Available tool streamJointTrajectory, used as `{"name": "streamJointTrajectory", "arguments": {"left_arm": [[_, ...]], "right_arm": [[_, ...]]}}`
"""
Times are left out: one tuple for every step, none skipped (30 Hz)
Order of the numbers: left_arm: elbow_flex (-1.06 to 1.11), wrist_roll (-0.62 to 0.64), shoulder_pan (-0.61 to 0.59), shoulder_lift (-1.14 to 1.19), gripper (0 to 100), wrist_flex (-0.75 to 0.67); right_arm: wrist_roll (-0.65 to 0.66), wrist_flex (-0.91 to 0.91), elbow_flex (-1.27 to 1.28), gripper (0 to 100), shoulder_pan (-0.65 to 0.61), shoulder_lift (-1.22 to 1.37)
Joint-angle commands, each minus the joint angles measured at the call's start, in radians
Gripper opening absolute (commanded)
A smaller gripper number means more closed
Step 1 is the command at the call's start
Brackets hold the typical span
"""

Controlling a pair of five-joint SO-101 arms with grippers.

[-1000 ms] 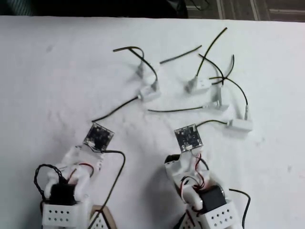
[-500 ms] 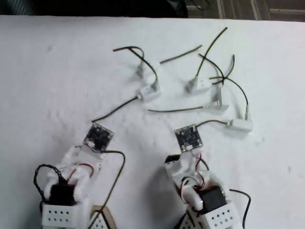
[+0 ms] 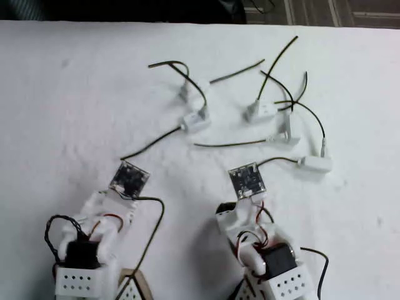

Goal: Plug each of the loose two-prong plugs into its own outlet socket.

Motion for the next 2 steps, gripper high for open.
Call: {"name": "streamJointTrajectory", "arguments": {"left_arm": [[-0.003, 0.0, -0.005, -0.007, 3, 0.006], [-0.003, 0.0, -0.005, -0.007, 3, 0.006]], "right_arm": [[0.0, 0.007, 0.006, 1.8, -0.002, -0.005], [0.0, 0.007, 0.006, 1.8, -0.002, -0.005]]}}
